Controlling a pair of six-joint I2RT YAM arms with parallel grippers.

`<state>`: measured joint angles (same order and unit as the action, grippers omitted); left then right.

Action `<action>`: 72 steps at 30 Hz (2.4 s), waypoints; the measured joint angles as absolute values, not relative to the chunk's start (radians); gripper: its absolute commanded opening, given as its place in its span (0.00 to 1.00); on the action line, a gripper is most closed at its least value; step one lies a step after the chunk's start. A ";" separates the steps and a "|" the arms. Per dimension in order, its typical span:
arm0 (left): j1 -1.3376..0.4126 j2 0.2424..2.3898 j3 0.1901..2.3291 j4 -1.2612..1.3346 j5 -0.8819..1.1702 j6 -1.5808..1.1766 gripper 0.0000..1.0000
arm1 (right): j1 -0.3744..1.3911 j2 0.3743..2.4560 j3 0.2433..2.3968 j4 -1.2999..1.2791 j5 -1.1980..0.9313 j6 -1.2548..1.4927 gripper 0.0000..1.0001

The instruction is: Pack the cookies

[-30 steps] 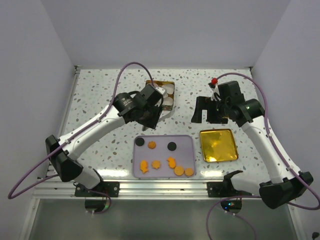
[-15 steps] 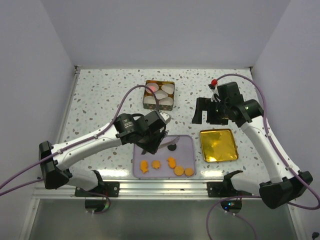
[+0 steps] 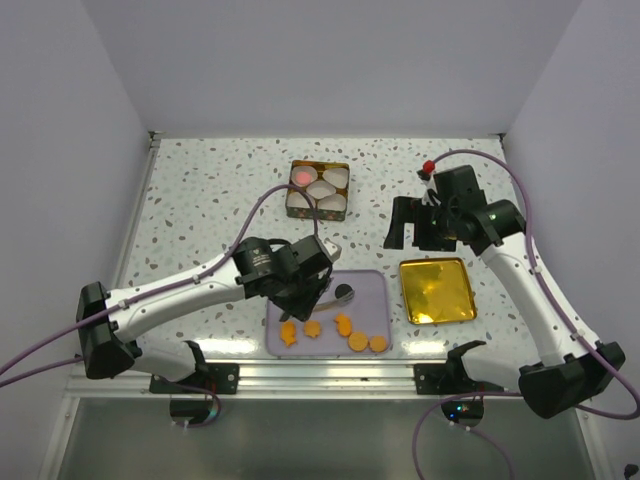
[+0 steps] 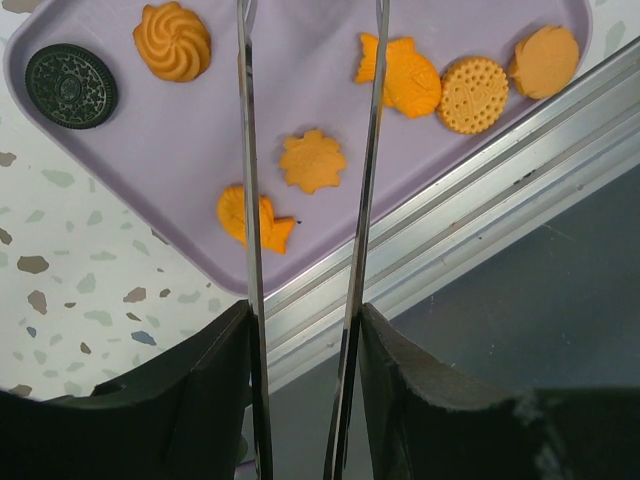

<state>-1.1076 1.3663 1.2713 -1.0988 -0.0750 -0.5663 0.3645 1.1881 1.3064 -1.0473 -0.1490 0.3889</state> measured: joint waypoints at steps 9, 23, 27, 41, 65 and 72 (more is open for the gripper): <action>-1.125 1.371 1.261 -1.078 -0.075 -0.567 0.46 | 0.364 1.164 1.302 -1.049 -0.148 0.395 0.99; -1.130 1.425 1.261 -1.077 -0.086 -0.568 0.35 | 0.364 1.128 1.283 -1.056 -0.144 0.403 0.99; -1.134 1.428 1.261 -1.077 -0.090 -0.569 0.29 | 0.364 1.122 1.277 -1.059 -0.141 0.403 0.99; -1.113 1.507 1.551 -1.134 -0.174 -0.536 0.22 | 0.364 1.116 1.272 -1.063 -0.136 0.403 0.99; -0.690 1.945 2.152 -1.164 -0.230 -0.373 0.20 | 0.366 1.038 1.273 -1.126 -0.123 0.420 0.99; -0.632 2.057 2.217 -1.136 -0.186 -0.372 0.20 | 0.365 1.043 1.269 -1.131 -0.126 0.420 0.99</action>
